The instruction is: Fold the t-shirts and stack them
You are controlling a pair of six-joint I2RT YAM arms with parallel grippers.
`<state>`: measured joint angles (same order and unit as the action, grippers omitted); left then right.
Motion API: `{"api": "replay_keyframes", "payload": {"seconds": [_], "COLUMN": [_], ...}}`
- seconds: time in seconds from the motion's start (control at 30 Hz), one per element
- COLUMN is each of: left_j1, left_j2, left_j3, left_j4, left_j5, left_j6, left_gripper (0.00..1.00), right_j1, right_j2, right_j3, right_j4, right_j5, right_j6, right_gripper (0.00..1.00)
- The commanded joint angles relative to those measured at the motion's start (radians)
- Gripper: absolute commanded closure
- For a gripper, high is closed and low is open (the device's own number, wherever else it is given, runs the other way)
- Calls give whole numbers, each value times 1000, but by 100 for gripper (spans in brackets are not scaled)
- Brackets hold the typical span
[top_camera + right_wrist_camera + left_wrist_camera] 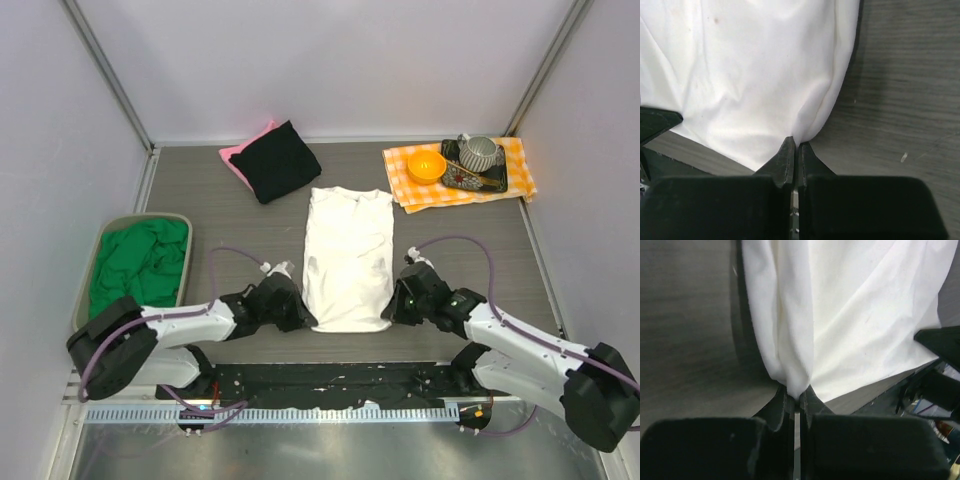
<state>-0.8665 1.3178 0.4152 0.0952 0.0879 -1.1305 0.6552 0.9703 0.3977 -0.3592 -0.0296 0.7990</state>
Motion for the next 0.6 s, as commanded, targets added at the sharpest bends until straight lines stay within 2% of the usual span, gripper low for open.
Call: {"api": "replay_keyframes", "payload": {"seconds": [0.0,0.13,0.23,0.37,0.43,0.57], "left_j1": [-139,-316,-374,-374,-358,-260], "left_j2": [-139,-271,-305,-321,-319,-310], "left_j3": [-39,-41,16,151,238,351], "left_j4": [-204,-267,-325,-465,-535,-568], "left_j5": [-134,-244,-309,-394,-430,-415], "left_j6": [-67,-162,-154,-68,-13,73], "left_gripper": [100,100,100,100,100,100], "right_j1": [81,127,142,142,142,142], "right_j2": [-129,-255,-327,-322,-268,-144], "right_j3": [53,53,73,173,231,331], "right_j4": [-181,-247,-251,-250,-235,-195], "right_j5": [69,94,115,169,195,247], "right_j6": [31,71,78,49,33,-15], "right_gripper": [99,99,99,99,99,99]}}
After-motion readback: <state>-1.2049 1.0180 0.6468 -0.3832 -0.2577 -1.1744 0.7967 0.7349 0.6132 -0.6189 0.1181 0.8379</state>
